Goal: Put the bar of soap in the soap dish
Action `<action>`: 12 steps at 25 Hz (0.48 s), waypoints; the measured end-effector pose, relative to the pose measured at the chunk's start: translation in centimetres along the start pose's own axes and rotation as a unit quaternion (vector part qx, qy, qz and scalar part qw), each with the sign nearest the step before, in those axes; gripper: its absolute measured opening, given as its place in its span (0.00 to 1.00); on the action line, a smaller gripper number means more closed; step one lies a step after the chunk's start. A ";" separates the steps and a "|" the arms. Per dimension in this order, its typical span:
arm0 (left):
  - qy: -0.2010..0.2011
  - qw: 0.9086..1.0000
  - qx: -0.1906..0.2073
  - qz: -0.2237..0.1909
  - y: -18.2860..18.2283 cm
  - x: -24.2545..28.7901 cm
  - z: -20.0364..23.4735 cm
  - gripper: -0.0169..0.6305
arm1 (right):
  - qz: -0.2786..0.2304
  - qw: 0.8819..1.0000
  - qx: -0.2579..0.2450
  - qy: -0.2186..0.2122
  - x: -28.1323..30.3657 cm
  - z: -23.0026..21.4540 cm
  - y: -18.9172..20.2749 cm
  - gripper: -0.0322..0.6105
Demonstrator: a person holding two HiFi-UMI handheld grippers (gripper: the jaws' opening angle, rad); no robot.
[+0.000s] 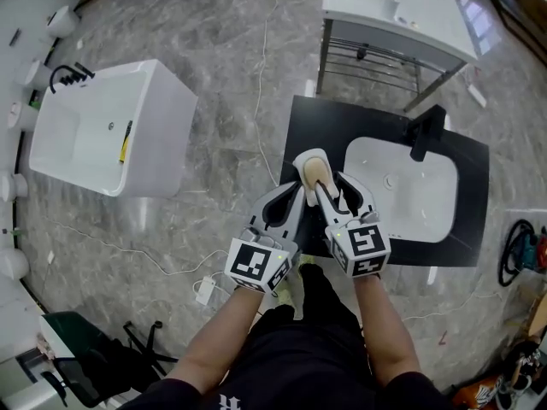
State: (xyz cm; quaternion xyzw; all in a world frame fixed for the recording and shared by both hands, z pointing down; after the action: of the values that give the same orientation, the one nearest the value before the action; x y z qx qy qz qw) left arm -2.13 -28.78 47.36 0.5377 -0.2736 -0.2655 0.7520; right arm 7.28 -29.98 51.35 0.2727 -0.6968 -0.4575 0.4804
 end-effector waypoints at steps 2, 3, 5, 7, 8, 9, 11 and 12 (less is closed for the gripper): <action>0.006 1.000 0.003 -0.004 -1.0 -0.7 -1.0 0.04 | -0.022 1.000 0.007 -0.003 -1.7 0.6 -1.4 0.24; 0.010 1.000 0.004 -0.004 -1.5 -1.1 -1.5 0.04 | -0.034 0.999 0.010 -0.004 -2.6 0.9 -2.2 0.21; 0.016 1.000 0.005 -0.006 -2.5 -2.0 -2.8 0.04 | -0.060 0.998 0.015 -0.003 -4.5 1.5 -3.5 0.15; 0.024 1.000 0.011 -0.012 -3.6 -2.9 -3.9 0.04 | -0.079 0.997 0.019 -0.003 -6.1 2.2 -4.6 0.12; 0.028 0.999 0.014 -0.016 -4.1 -3.4 -4.4 0.04 | -0.086 0.996 0.023 -0.005 -6.8 2.7 -5.0 0.12; 0.031 0.999 0.016 -0.019 -4.6 -4.0 -4.9 0.04 | -0.091 0.995 0.026 -0.006 -7.5 3.1 -5.4 0.11; 0.037 0.999 0.021 -0.025 -5.4 -4.9 -5.8 0.04 | -0.102 0.994 0.030 -0.007 -8.8 4.1 -6.1 0.11; 0.040 0.999 0.025 -0.028 -5.9 -5.3 -6.2 0.04 | -0.107 0.994 0.032 -0.008 -9.4 4.5 -6.4 0.11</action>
State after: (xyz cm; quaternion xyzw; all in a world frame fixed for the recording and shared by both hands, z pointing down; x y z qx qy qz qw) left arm -2.14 -22.65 39.41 0.5737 -0.2346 -0.2578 0.7412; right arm 6.40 -23.36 41.13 0.3574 -0.6816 -0.4859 0.4142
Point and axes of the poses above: the fingertips, and each gripper's own axes: x forward along the fingers, z to its left, y out of its underside, the point moved 4 cm from there along -x, backward along the fingers, and after that the axes turned 7 degrees about y, right-handed, at the moved point
